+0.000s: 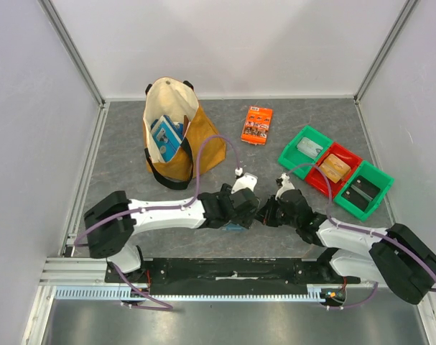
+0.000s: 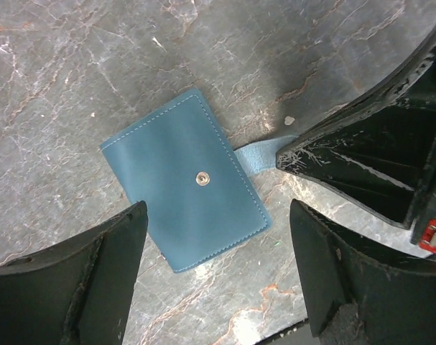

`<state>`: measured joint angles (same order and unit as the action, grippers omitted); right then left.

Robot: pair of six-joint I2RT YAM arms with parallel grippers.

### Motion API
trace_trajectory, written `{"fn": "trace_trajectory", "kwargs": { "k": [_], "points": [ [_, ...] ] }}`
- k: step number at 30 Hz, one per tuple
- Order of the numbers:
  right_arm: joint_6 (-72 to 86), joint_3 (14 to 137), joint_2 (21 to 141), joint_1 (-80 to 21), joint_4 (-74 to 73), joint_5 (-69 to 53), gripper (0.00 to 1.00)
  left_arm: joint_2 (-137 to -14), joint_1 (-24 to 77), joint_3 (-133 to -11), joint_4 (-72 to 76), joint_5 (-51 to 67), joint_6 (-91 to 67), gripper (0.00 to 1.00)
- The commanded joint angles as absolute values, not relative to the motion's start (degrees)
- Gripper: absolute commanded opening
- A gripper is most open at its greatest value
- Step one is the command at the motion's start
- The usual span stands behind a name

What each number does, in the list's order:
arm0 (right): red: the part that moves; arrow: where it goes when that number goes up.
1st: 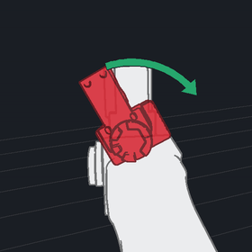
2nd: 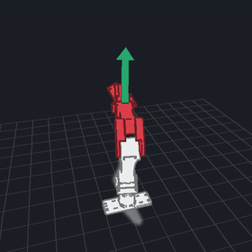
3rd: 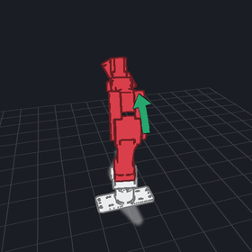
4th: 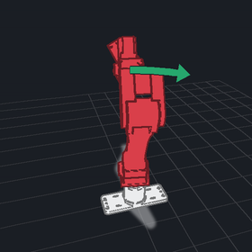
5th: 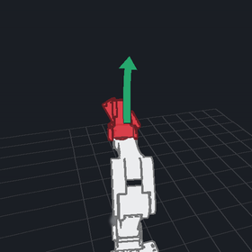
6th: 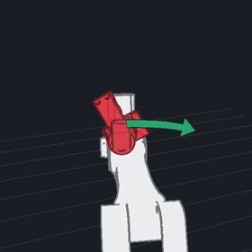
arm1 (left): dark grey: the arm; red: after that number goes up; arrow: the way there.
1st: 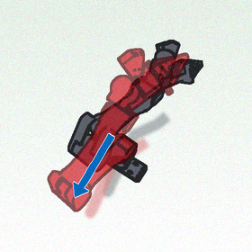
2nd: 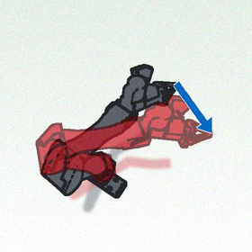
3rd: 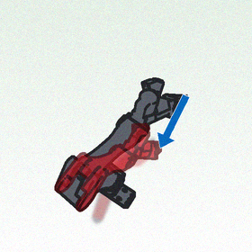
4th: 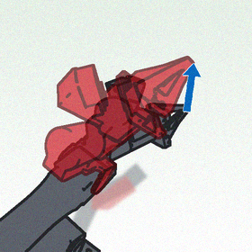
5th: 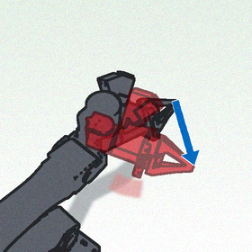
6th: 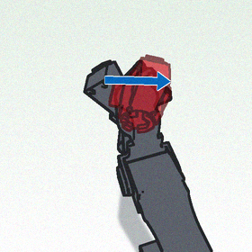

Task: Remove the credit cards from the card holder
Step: Open the card holder at the center of the board.

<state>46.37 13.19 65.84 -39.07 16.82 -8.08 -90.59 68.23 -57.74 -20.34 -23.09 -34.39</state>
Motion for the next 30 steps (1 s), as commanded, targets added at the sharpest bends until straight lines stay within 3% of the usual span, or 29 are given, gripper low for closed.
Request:
{"fn": "trace_trajectory", "kwargs": {
  "k": [1, 22, 27, 30],
  "points": [
    [49.39, 12.04, 65.04, -38.23, 18.90, -6.24, 0.00, -95.00, 70.40, -61.78, -24.69, -28.03, -33.66, 0.86],
    [51.33, 8.44, 70.40, -36.48, 26.81, -10.11, 0.00, -108.72, 77.17, -73.21, -39.37, -42.01, -34.80, 0.81],
    [51.33, 8.70, 70.75, -36.39, 26.81, -10.28, 0.00, -109.34, 77.52, -73.65, -39.81, -42.01, -35.16, 0.75],
    [51.42, 8.79, 70.32, -36.30, 26.28, -10.37, 0.00, -108.29, 77.43, -73.74, -40.08, -42.80, -35.51, 0.66]
  ]
}}
